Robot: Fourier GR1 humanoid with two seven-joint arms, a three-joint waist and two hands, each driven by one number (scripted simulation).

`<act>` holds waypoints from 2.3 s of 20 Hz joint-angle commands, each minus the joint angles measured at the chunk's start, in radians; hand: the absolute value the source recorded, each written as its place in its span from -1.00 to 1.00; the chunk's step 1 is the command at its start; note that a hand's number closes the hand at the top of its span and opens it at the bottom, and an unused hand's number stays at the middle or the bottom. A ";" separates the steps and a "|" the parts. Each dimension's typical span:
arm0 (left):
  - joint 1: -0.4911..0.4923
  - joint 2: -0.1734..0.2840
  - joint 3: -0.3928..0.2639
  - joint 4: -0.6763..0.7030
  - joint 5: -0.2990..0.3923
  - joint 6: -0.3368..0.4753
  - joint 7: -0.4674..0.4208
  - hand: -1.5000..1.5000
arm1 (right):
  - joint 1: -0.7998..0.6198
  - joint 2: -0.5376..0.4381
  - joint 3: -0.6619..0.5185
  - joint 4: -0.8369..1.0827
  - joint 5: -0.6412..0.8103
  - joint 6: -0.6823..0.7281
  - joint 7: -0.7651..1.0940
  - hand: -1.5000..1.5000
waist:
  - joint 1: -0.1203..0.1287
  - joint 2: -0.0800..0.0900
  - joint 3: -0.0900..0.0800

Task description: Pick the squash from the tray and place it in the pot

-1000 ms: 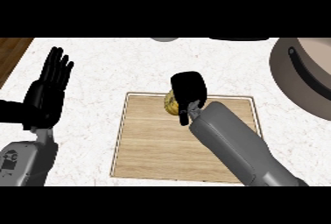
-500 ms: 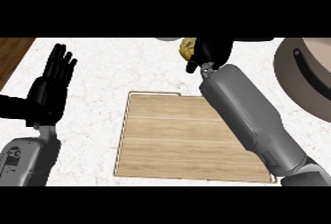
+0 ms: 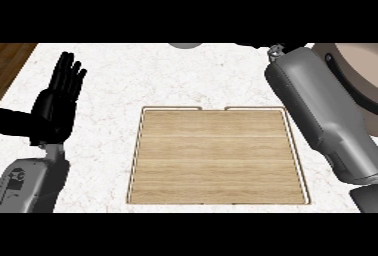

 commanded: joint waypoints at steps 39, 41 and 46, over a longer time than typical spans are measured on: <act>0.004 -0.033 0.036 -0.042 -0.019 -0.051 0.040 0.00 | 0.276 -0.422 -0.644 0.510 -0.514 -0.050 -0.891 -1.00 | 0.022 0.012 0.004; 0.061 -0.074 0.003 -0.058 -0.048 -0.033 -0.017 0.00 | 0.308 -0.409 -0.639 0.516 -0.515 -0.049 -0.986 -1.00 | 0.027 0.012 0.005; 0.002 -0.050 0.040 0.007 -0.044 -0.046 -0.025 0.00 | 0.259 -0.410 -0.703 0.495 -0.582 -0.104 -1.108 -1.00 | 0.022 0.013 0.004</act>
